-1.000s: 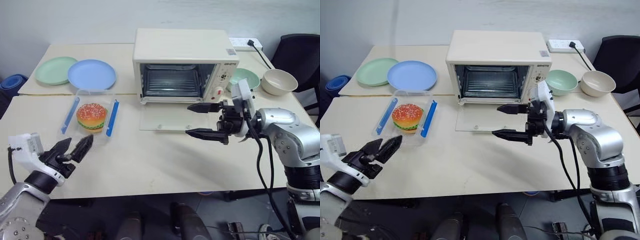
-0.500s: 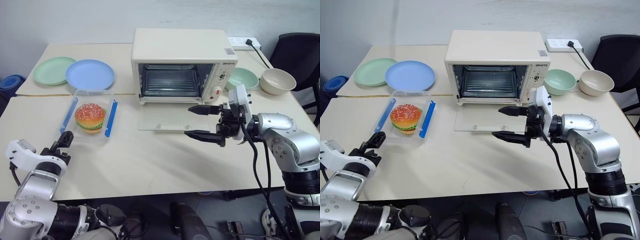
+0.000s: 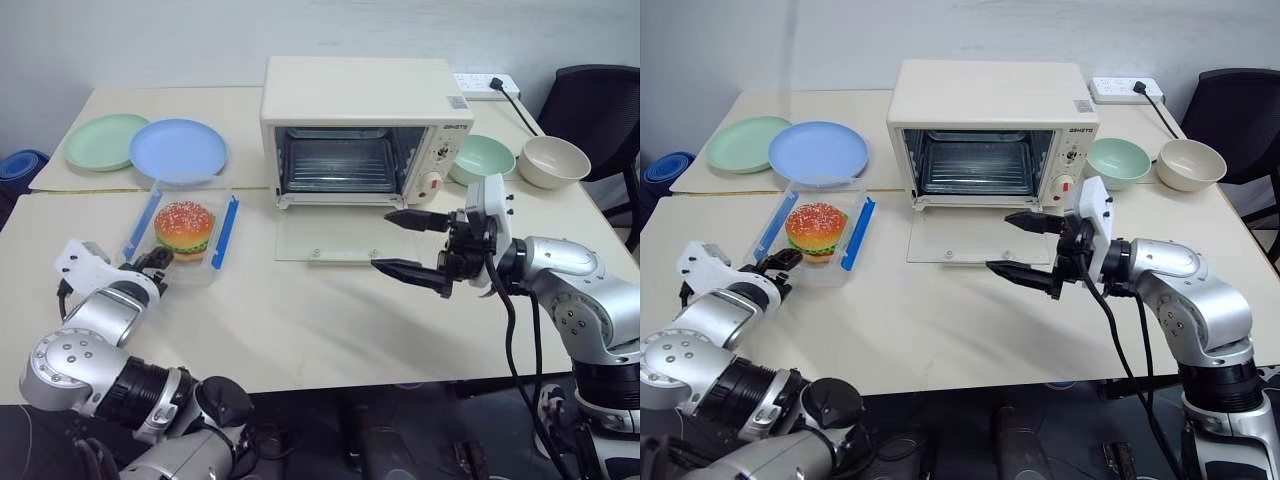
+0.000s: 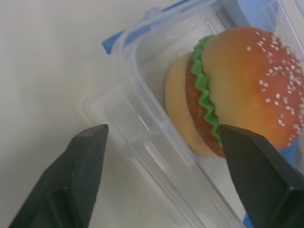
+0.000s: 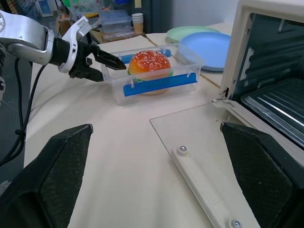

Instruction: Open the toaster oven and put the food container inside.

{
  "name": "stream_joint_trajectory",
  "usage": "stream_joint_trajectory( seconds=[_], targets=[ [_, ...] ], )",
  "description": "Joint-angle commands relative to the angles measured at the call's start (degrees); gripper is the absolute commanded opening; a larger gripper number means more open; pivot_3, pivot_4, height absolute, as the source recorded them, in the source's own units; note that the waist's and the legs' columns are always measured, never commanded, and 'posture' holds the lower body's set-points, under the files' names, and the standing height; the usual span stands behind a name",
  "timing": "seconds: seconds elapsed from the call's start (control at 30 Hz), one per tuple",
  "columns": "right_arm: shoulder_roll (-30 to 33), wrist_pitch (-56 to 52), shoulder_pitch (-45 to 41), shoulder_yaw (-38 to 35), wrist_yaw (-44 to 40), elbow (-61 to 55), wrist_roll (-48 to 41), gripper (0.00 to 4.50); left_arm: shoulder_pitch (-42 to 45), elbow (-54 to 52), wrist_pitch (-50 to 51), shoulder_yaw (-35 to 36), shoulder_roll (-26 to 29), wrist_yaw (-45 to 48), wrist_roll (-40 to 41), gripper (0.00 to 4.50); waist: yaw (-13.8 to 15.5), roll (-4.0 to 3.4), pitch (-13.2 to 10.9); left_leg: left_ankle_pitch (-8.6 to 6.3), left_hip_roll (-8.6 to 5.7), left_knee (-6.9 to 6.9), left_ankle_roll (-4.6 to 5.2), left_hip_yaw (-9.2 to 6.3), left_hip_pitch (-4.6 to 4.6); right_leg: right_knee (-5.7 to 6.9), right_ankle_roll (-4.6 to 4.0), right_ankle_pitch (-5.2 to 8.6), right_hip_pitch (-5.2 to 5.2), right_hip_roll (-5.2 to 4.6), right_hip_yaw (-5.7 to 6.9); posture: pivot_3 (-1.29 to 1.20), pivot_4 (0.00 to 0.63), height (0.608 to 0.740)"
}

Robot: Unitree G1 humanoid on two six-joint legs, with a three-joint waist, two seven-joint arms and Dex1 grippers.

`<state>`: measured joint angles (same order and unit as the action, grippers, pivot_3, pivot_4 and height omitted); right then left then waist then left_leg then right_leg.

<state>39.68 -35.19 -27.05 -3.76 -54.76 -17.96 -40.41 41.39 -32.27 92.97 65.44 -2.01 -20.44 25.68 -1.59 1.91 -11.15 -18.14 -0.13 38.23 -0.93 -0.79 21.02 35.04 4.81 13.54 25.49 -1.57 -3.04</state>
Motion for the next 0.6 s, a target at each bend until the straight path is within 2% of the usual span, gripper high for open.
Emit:
stream_joint_trajectory(
  seconds=[0.03, 0.2, 0.27, 0.43, 0.6],
  targets=[
    [-0.57, 0.24, -0.69, -1.89, 1.19, -2.04, -1.22, 4.50, 1.80, 1.32, -0.47, 1.32, 3.26, -3.85, 0.17, 3.06, 0.01, 0.00, 0.00, 0.00, -0.01, 0.00, -0.01, 0.00, -0.01, 0.02, 0.00, 0.00, 0.00, 0.02, 0.01, 0.00, 0.150, 0.740],
    [-0.40, 0.52, -0.58, -1.82, 1.38, -1.94, -1.30, 4.50, 2.19, 4.18, -0.47, 1.79, 6.77, -6.29, 1.44, 1.67, 0.01, 0.00, 0.00, 0.00, -0.02, -0.01, -0.01, 0.02, -0.02, 0.00, 0.00, 0.00, 0.00, 0.01, 0.08, 0.00, 0.150, 0.740],
    [-0.26, 0.63, -0.54, -1.73, 1.19, -1.88, -1.31, 4.50, 0.54, 7.20, -0.47, -0.39, 10.69, -5.96, 3.46, 1.13, -0.03, 0.00, 0.00, 0.00, -0.01, -0.01, -0.01, 0.02, -0.03, 0.00, 0.00, 0.00, 0.00, -0.01, 0.08, 0.00, 0.150, 0.740],
    [0.14, 0.55, -0.74, -1.88, 0.60, -1.53, -1.56, 4.50, -3.80, 15.54, -0.47, -7.41, 22.55, -2.02, 11.92, 1.13, -0.14, 0.00, 0.00, 0.00, 0.10, -0.05, -0.11, 0.03, -0.10, 0.07, -0.04, 0.01, 0.03, -0.02, 0.06, 0.00, 0.150, 0.740],
    [1.77, -2.03, 0.54, -3.80, -0.08, -0.82, -3.56, 4.50, -4.33, 26.04, -0.47, -15.93, 37.87, 7.17, 20.50, 1.13, 0.03, 0.00, 0.00, 0.02, 0.07, -0.05, -0.15, -0.05, -0.06, 0.08, -0.13, 0.04, 0.06, -0.12, 0.16, 0.00, 0.150, 0.740]
  ],
)
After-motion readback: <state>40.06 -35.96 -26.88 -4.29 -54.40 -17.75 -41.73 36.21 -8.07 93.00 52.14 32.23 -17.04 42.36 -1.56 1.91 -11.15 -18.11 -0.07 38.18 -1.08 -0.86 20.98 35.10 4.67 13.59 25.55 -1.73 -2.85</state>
